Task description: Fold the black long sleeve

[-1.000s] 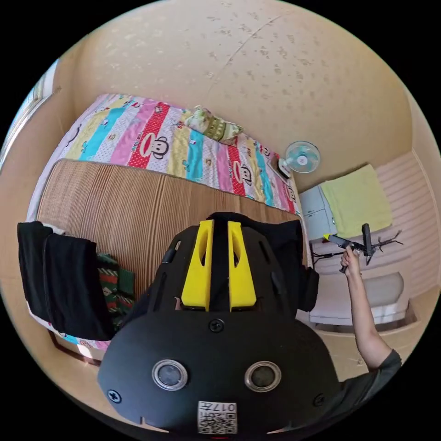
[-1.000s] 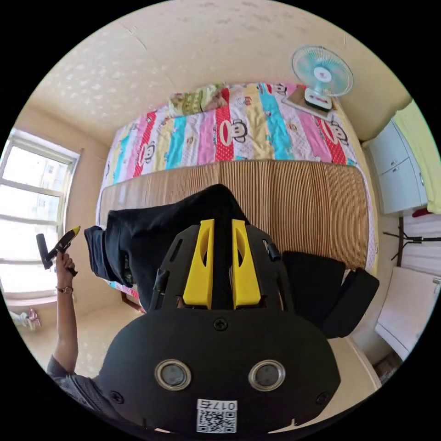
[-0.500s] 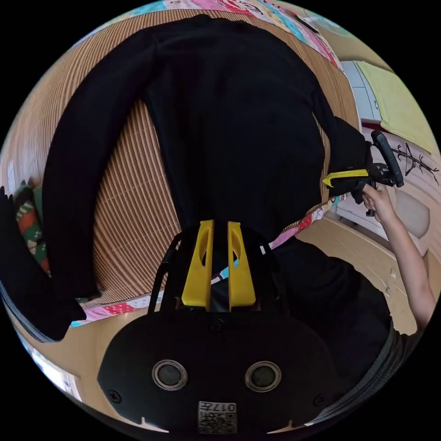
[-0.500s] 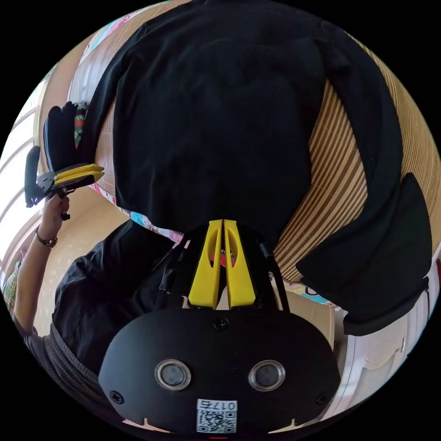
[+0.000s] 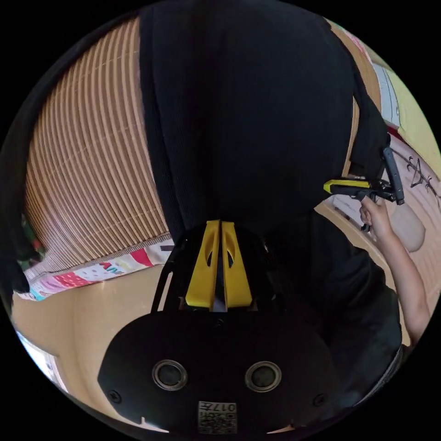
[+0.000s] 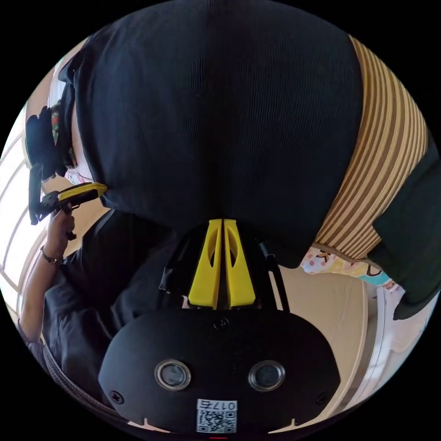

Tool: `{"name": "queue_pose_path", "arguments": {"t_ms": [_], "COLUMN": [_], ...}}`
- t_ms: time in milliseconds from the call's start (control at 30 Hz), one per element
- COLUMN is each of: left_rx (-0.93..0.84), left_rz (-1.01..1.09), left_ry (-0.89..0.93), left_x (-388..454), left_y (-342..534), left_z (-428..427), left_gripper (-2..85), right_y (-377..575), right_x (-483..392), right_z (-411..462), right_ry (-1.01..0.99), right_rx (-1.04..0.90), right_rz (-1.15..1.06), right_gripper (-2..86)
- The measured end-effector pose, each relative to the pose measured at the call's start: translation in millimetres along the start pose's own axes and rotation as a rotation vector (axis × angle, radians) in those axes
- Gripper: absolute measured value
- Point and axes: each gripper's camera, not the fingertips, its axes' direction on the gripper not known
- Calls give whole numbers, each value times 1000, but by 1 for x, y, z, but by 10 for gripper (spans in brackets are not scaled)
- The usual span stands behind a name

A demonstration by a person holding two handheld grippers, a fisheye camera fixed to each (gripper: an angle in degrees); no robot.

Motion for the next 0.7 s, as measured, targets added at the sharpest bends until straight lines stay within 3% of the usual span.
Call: {"name": "queue_pose_path", "arguments": {"t_ms": [67, 133, 233, 467, 633, 700], "left_rx": [236, 600, 932, 1037, 1229, 1207], "left_rz": [-173, -466, -770, -984, -1032, -1082], "left_ry": [291, 662, 919, 1028, 1188, 1222], "left_x": [-54, -132, -199, -266, -290, -294], "left_y": [24, 73, 128, 156, 168, 172], "left_z": [-33, -52, -39, 9, 48, 59], "left_gripper": [23, 74, 99, 138, 123, 98], "right_y": [9, 17, 30, 57, 70, 76], "right_x": [11, 22, 38, 64, 73, 77], "right_z": [-2, -1, 7, 27, 38, 44], "right_ry": [-79, -144, -201, -349, -390, -392], "right_rx": [33, 56, 69, 127, 146, 146], "right_rz": [21, 44, 88, 174, 181, 181], "right_gripper": [4, 5, 5, 3, 4, 4]}}
